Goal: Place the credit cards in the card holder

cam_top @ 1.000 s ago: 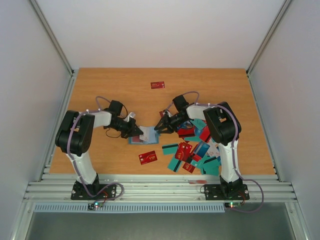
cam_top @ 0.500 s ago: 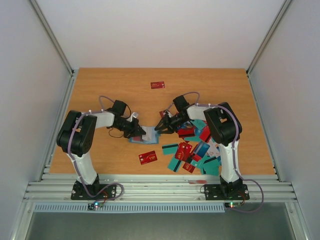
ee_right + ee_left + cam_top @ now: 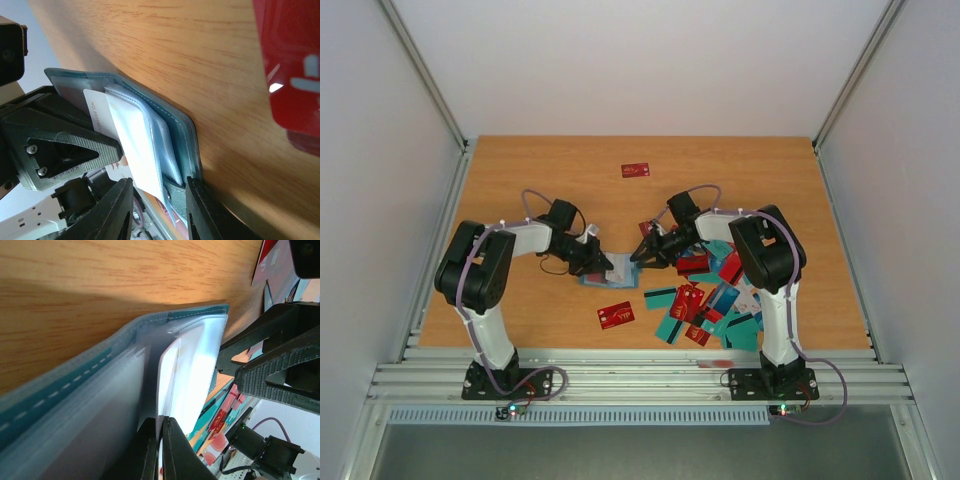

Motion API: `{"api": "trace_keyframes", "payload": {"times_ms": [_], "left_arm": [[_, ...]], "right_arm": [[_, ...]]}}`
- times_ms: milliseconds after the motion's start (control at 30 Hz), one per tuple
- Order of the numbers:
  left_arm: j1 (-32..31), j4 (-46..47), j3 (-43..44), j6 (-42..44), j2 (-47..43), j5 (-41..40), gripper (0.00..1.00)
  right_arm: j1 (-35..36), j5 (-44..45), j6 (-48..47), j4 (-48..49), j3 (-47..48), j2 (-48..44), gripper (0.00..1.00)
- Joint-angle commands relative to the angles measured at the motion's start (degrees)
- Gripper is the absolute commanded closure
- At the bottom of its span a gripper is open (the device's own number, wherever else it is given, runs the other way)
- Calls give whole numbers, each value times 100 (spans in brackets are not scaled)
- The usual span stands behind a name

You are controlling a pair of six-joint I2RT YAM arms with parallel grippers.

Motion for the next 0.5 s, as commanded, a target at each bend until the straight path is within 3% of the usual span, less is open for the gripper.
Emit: {"api": "trace_keyframes", "payload": {"times_ms": [0, 467], "left_arm": [[-190, -143, 68, 12, 177, -372, 94], [-188, -989, 388, 592, 16, -784, 74]], "right_arm": [[127, 552, -124, -547, -121, -54, 69], [127, 1026, -852, -1585, 298, -655, 59]]}}
